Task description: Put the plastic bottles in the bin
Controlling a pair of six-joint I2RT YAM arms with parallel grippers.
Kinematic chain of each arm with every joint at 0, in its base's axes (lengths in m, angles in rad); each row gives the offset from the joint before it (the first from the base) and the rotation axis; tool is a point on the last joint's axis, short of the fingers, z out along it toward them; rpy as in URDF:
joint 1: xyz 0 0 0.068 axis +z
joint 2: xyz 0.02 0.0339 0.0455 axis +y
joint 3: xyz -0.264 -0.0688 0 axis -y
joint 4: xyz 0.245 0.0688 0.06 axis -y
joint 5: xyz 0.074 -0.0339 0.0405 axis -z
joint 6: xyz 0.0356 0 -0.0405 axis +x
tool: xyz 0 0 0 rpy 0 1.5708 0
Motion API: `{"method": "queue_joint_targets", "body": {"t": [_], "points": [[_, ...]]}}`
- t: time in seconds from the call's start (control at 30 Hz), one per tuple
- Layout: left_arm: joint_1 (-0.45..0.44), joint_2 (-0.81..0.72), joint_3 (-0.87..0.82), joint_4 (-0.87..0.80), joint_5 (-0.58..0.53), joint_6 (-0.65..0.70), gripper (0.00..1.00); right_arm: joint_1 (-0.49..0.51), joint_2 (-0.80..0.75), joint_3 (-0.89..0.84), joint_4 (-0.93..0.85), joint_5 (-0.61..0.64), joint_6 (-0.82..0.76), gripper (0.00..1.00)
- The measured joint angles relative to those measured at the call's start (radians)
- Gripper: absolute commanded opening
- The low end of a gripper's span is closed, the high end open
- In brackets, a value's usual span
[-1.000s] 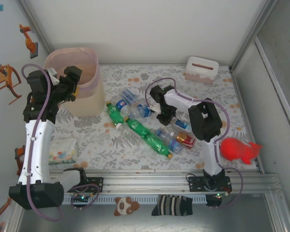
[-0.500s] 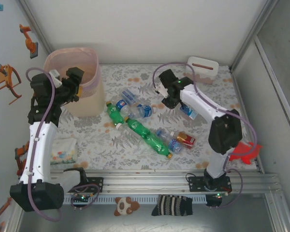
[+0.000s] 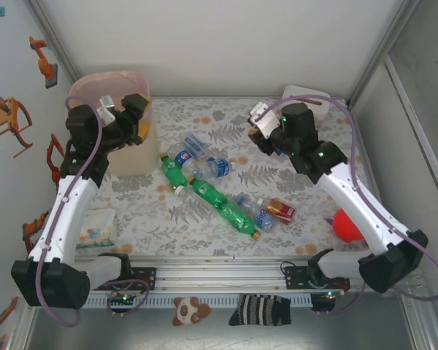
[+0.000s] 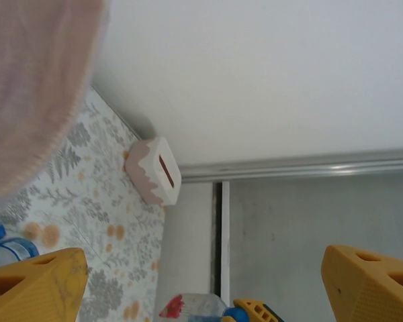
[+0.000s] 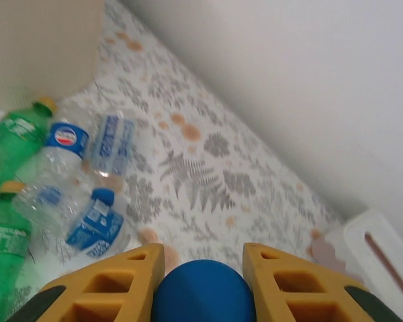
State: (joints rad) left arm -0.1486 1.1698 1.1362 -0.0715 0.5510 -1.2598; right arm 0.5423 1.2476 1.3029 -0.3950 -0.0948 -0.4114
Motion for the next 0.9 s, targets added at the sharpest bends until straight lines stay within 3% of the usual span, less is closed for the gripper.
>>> {"method": "queue_joint_targets", "body": {"t": [0.23, 0.4, 0.7, 0.9], "points": [[-0.125, 0.1, 0.05, 0.089, 0.078, -0.073, 0.92, 0.002, -0.133, -0.087, 0.183, -0.205, -0.179, 0.0], [-0.225, 0.174, 0.068, 0.201, 0.131, -0.158, 0.94, 0.032, -0.186, -0.09, 0.245, -0.32, -0.394, 0.0], [-0.386, 0.314, 0.102, 0.403, 0.182, -0.324, 0.95, 0.107, -0.2, -0.068, 0.228, -0.464, -0.747, 0.0], [-0.465, 0.374, 0.138, 0.514, 0.202, -0.423, 0.95, 0.108, -0.202, -0.035, 0.176, -0.558, -0.89, 0.0]]}}
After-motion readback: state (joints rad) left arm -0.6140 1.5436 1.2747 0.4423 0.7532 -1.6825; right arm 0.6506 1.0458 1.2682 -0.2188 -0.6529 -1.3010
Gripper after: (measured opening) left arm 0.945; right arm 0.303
